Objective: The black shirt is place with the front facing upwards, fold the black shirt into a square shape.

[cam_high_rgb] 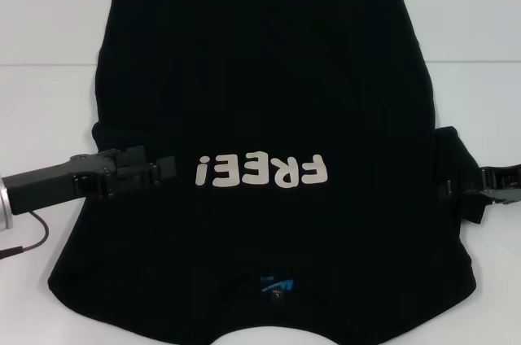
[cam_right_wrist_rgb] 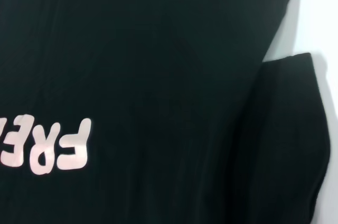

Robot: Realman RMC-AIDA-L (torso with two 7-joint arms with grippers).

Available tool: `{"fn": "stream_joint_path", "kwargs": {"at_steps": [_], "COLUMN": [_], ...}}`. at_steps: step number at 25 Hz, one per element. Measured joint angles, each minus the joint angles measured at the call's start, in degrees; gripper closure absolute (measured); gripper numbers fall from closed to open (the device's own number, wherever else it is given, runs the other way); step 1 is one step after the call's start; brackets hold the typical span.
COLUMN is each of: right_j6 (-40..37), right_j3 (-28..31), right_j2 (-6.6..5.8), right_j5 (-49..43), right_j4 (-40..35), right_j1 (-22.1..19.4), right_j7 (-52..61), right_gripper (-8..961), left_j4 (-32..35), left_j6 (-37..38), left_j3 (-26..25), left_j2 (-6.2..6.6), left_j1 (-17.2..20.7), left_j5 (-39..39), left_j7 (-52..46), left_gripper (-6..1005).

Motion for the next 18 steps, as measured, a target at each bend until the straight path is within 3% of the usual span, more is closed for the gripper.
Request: {"fn": "stream_joint_path", "kwargs": {"at_steps": [1,6,17,18], "right_j6": [0.1,0.4,0.3,0.3], "right_j3": [0.0,0.1,0.1,0.1], "right_j2": [-0.02,-0.03,-0.12,-0.12], "right_j5": [0.1,0.1,0.1,0.1], "right_j4": [0.0,0.0,-0.2,-0.2], "right_j1": [-0.1,-0.1,0.0,-0.1], "right_j7": [0.1,0.2,0.4,0.4], "right_gripper": [48,276,517,602], "left_j4": [0.0,0.0,0.0,0.0], "left_j6": [0.0,0.0,0.0,0.0], "left_j3": [0.0,0.0,0.0,0.0], "left_j2": [0.00,-0.11,-0.09,-0.09], "left_j1": [0.0,-0.2,-0.1,-0.1], "left_j5": [0.0,0.0,0.0,0.0], "left_j7": [0.0,0.0,0.0,0.0], "left_gripper": [80,79,79,79]}}
